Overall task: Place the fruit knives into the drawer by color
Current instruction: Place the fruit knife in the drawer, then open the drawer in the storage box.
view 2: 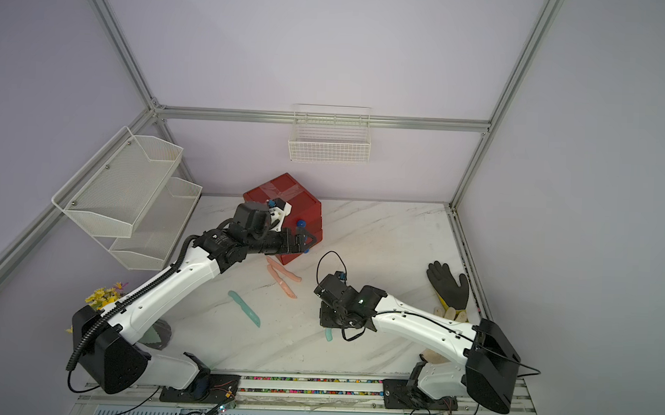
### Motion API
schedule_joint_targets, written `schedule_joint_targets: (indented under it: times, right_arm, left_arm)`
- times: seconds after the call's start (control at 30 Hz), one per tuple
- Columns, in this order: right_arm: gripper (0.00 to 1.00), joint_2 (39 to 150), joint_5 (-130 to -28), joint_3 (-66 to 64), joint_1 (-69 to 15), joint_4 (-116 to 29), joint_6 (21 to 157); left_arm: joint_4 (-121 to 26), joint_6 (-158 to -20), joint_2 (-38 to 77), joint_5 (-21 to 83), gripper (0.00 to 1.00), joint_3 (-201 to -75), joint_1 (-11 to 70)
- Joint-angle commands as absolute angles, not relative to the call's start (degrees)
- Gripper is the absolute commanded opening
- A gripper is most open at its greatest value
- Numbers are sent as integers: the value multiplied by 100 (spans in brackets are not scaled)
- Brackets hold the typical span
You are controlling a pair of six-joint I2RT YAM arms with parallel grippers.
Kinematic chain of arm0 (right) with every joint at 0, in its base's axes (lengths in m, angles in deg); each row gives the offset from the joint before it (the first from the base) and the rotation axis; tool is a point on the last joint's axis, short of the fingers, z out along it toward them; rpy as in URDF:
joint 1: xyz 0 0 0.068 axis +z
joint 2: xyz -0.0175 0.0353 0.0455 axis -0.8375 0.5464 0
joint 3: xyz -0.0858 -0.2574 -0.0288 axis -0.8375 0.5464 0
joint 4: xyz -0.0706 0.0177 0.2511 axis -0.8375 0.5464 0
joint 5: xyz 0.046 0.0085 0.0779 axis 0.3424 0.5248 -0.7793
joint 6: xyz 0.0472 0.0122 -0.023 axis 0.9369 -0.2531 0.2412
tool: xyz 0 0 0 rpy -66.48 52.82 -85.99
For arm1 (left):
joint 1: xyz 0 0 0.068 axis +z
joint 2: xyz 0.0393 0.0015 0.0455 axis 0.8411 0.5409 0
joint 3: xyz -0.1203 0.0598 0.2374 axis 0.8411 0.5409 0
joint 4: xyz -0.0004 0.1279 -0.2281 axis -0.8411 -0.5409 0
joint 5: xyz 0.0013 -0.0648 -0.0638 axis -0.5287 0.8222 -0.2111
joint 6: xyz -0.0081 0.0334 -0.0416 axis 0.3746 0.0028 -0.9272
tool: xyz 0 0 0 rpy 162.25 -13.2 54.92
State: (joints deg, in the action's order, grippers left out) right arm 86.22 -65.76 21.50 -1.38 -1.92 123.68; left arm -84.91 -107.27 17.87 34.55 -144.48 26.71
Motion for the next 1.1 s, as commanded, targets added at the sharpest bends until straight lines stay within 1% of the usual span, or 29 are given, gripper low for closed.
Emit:
schedule_joint_targets:
  times: [0.0, 0.2, 0.3, 0.33, 0.47, 0.53, 0.6, 0.67, 0.73, 0.83, 1.0, 1.03, 1.07]
  right_arm:
    - [19, 9126, -6770, 2218, -276, -487, 12434]
    - [18, 9620, -7006, 2064, -699, -750, 12170]
    - [19, 9892, -7201, 1988, -896, -752, 12003]
    - [22, 9971, -7285, 1969, -966, -743, 11953]
    - [47, 10055, -7414, 1842, -1143, -732, 11826]
    - [52, 9969, -7358, 1734, -1219, -702, 11788]
    - [60, 9871, -7286, 1509, -1336, -664, 11722]
    - [65, 9781, -7231, 1224, -1439, -748, 11599]
    - [65, 9811, -7325, 885, -1582, -933, 11530]
    - [65, 9944, -7841, 617, -1973, -1516, 11693]
    - [60, 10148, -9187, 1288, -2795, -3735, 12873]
    - [58, 10251, -9451, 1357, -2882, -4232, 13101]
    - [57, 10429, -9635, 1337, -2942, -4556, 13276]
  left_arm:
    - [-9056, -10211, 2069, 3058, 100, -15285, 2692]
    - [-9823, -9992, 2935, 2934, 100, -16791, 2878]
    - [-10028, -10015, 3321, 2939, 100, -17280, 3060]
    - [-10075, -10051, 3415, 2993, 100, -17404, 3139]
    - [-10125, -10140, 3784, 3225, 100, -17757, 3430]
    - [-10145, -10128, 3933, 3326, 100, -17882, 3539]
    - [-10164, -10074, 4066, 3397, 100, -17986, 3629]
    - [-10203, -10037, 4181, 3420, 100, -18036, 3705]
    - [-10205, -10018, 4265, 3442, 100, -18021, 3780]
    - [-10204, -9983, 4377, 3480, 95, -17971, 3869]
    - [-10186, -9991, 4528, 3446, 83, -17888, 3985]
    - [-10186, -9999, 4550, 3445, 82, -17885, 4009]
    - [-10186, -10000, 4575, 3436, 79, -17888, 4026]
